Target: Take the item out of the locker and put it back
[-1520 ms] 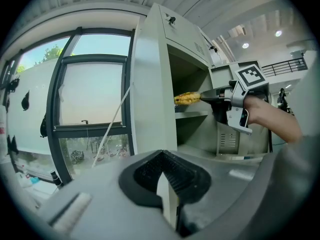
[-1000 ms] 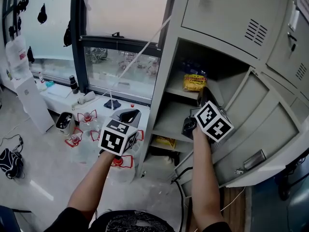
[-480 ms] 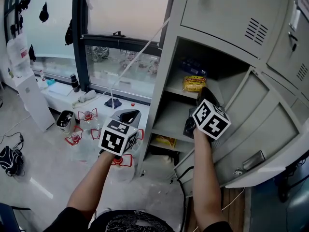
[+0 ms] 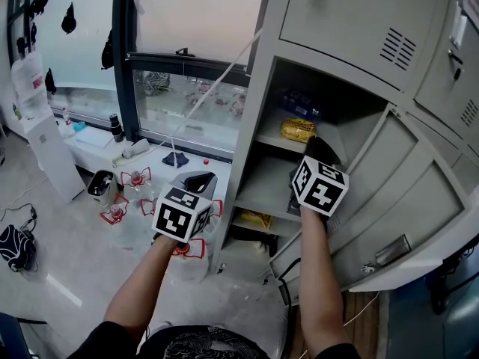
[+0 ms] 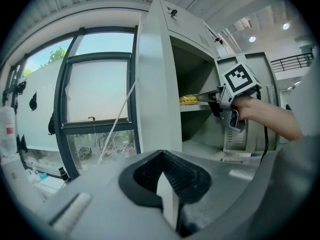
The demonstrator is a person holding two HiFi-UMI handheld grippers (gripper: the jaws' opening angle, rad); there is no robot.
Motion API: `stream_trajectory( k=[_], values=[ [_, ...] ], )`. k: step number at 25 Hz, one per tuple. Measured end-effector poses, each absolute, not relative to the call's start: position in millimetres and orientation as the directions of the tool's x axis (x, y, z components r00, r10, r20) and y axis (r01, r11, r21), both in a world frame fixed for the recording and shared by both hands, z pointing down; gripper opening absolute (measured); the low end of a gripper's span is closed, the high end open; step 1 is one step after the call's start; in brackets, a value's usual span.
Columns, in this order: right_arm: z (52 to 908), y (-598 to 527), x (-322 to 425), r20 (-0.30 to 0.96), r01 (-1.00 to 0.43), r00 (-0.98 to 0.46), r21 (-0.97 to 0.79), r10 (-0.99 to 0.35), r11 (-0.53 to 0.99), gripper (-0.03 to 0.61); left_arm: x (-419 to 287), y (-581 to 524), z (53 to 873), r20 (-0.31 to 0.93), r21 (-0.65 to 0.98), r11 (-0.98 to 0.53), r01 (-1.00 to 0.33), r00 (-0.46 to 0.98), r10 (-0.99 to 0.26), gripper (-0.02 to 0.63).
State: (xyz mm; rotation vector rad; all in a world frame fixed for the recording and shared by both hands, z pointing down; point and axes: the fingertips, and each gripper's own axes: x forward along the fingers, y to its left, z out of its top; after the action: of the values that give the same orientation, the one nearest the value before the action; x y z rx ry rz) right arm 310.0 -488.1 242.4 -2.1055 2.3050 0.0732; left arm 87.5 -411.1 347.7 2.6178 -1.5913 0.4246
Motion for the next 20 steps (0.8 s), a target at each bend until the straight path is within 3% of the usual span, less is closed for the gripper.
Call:
stream_trajectory(
  k=[20],
  values=[
    [247.7, -487.8, 309.8, -0.016, -0.995, -0.087, 0.046, -0.996, 0.086, 0.061, 85.7, -408.9, 348.0, 0.263, -0.097, -0.484, -0.87, 0.447, -0.855, 0.008]
  ],
)
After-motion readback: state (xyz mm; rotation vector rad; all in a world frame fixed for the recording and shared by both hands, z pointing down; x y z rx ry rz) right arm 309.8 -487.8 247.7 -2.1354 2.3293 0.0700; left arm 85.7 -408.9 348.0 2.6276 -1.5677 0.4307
